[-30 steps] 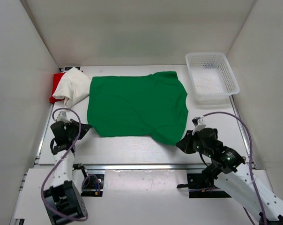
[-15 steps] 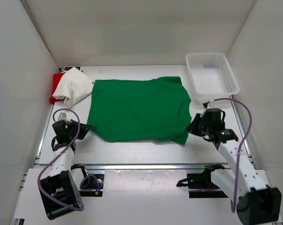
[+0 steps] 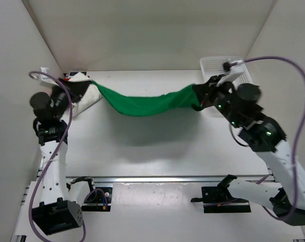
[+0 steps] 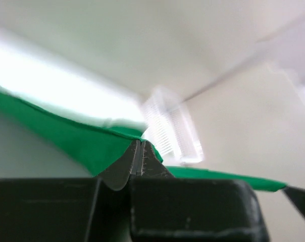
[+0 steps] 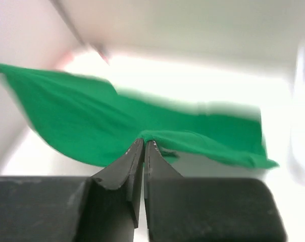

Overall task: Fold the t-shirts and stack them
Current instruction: Flatten out the tshirt, then grap the side of the flattened tshirt closest away from the robot with both arms, then fold the flattened tshirt in 1/3 of the way

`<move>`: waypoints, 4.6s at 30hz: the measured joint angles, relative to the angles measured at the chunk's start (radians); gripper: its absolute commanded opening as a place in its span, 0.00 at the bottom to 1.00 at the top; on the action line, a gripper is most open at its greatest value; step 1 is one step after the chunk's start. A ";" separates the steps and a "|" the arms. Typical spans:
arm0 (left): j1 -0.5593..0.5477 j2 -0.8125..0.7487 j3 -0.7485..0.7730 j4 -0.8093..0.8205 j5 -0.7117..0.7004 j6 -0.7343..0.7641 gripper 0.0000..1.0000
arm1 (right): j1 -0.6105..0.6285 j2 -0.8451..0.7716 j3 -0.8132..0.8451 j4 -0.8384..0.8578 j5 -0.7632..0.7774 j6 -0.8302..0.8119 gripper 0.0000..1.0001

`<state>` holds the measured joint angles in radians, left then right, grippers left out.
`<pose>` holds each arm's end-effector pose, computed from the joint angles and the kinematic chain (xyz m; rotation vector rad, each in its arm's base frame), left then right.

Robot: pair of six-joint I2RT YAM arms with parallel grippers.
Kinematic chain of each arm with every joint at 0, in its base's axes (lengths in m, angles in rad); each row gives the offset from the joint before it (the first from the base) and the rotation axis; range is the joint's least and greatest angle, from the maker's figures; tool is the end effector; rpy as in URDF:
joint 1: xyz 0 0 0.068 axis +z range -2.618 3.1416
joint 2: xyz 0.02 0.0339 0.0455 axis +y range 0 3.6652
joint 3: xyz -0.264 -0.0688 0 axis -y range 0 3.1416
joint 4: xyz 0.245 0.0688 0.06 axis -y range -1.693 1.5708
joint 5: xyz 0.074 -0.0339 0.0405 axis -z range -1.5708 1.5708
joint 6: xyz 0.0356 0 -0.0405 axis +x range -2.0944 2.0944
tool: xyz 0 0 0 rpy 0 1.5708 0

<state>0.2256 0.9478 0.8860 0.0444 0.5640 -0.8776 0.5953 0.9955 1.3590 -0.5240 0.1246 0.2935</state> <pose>0.2170 0.0303 0.3708 -0.4519 1.6066 -0.9457 0.1614 0.1040 0.4607 -0.1721 1.7528 0.5445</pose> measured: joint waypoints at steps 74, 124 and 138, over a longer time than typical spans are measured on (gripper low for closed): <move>0.096 -0.229 -0.706 0.012 -0.101 0.168 0.00 | -0.330 -0.291 -0.836 0.088 -0.464 0.061 0.00; 0.094 0.325 -0.513 0.227 -0.250 -0.048 0.00 | -0.487 0.500 -0.431 0.356 -0.379 0.144 0.00; 0.060 0.453 -0.406 0.233 -0.302 -0.039 0.00 | -0.500 0.673 -0.359 0.404 -0.350 0.126 0.00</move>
<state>0.2852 1.4006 0.4805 0.2771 0.2619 -0.9169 0.0956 1.6684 1.0004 -0.1200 -0.2256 0.4194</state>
